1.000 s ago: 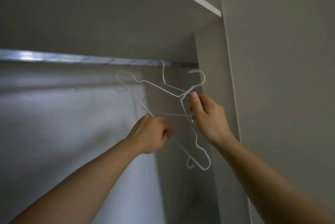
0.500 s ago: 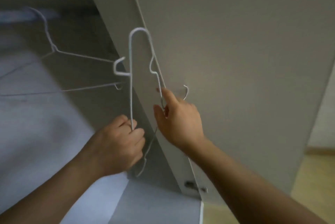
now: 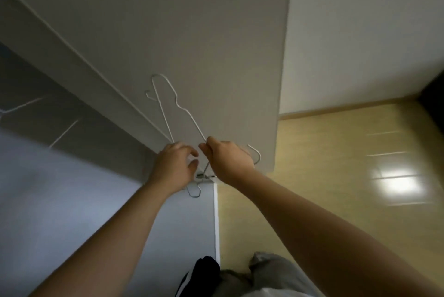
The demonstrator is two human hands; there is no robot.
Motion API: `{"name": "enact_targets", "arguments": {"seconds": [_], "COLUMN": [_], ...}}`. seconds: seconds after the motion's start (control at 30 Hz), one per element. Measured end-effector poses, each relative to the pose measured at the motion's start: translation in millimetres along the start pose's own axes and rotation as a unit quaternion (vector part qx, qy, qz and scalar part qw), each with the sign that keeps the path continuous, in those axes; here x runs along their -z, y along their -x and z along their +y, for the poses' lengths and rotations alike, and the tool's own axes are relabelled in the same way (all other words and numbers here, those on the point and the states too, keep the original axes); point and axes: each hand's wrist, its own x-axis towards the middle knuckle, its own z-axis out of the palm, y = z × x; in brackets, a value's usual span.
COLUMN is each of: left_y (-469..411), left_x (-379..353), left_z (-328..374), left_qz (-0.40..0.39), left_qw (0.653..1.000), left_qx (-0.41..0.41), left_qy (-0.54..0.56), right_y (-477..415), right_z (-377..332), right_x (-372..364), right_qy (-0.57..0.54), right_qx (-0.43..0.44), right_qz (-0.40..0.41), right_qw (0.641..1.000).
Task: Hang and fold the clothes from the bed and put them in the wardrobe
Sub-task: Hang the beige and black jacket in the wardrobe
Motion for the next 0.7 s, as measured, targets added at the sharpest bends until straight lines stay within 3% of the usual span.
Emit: {"name": "enact_targets", "arguments": {"seconds": [0.1,0.2,0.4,0.5,0.7], "left_y": [-1.3,-3.8,-10.2,-17.3,-49.8], "left_x": [-4.2,-16.0,-38.4,-42.6,-63.1], "left_z": [69.0,126.3,270.9,355.3,518.1], "left_qz": [-0.05,-0.083,-0.193,-0.198,-0.177], "left_qw": [0.996,0.984,0.922,0.899,0.872], "left_qx": [-0.042,-0.137,-0.302,-0.356,-0.434], "left_qy": [0.058,0.081,0.145,0.16,0.143], "right_y": [50.0,103.8,211.6,254.5,316.6], "right_z": [32.7,74.0,149.4,187.9,273.1], "right_x": [45.2,80.2,156.9,202.4,287.8], "right_qy": [0.032,0.048,0.116,0.126,0.036], "right_qx": [-0.068,-0.162,-0.315,-0.387,-0.486], "right_qz": [0.02,0.056,0.144,0.179,0.292], "right_qw": [0.997,0.984,0.931,0.896,0.823]}}
